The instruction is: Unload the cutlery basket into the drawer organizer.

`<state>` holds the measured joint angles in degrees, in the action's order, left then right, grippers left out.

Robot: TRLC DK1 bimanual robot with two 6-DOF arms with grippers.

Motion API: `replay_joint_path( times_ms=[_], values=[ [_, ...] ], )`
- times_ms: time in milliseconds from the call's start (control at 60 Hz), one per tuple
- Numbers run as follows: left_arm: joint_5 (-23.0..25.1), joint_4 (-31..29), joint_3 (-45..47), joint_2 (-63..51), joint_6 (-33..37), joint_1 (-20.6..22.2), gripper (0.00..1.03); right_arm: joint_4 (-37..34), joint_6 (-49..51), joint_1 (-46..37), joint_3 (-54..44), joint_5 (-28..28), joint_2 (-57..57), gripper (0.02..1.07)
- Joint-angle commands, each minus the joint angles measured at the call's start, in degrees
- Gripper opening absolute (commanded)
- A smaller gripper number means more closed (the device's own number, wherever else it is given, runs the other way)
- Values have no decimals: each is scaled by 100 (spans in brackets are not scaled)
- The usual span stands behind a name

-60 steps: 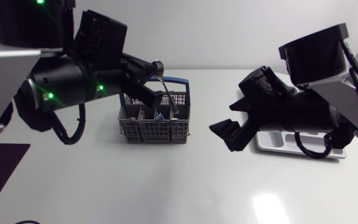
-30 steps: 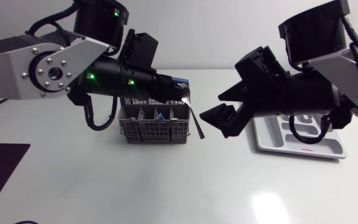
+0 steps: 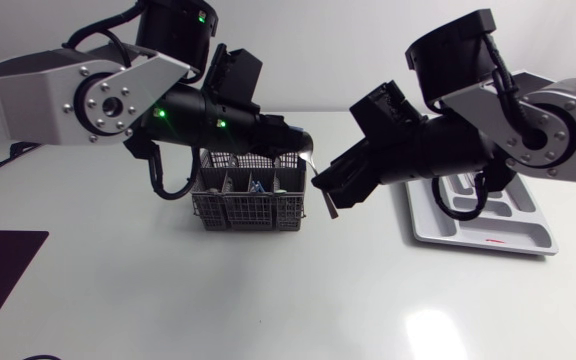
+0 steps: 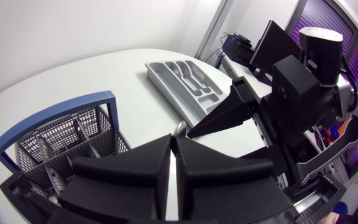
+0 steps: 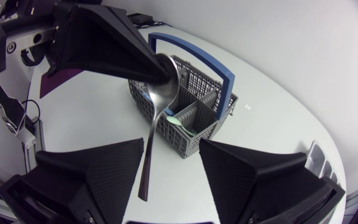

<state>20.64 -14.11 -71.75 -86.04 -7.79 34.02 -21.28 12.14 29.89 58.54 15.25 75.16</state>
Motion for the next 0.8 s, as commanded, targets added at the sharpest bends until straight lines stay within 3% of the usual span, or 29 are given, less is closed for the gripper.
replay_joint_path(
  times_ms=[0,200,350,683,783],
  values=[
    [63,-22,-182,-141,-152,17,4,71,-124,-1,219,31,122,52],
    [89,-13,-199,-194,-152,-27,4,36,-212,35,474,40,439,29],
    [98,5,-208,-203,-152,-27,4,-87,-212,78,553,49,570,29],
    [98,31,-208,-211,-161,-27,4,-166,-230,114,447,66,526,8],
    [98,49,-191,-211,-152,-36,11,-324,-142,149,403,75,491,8]
  ],
)
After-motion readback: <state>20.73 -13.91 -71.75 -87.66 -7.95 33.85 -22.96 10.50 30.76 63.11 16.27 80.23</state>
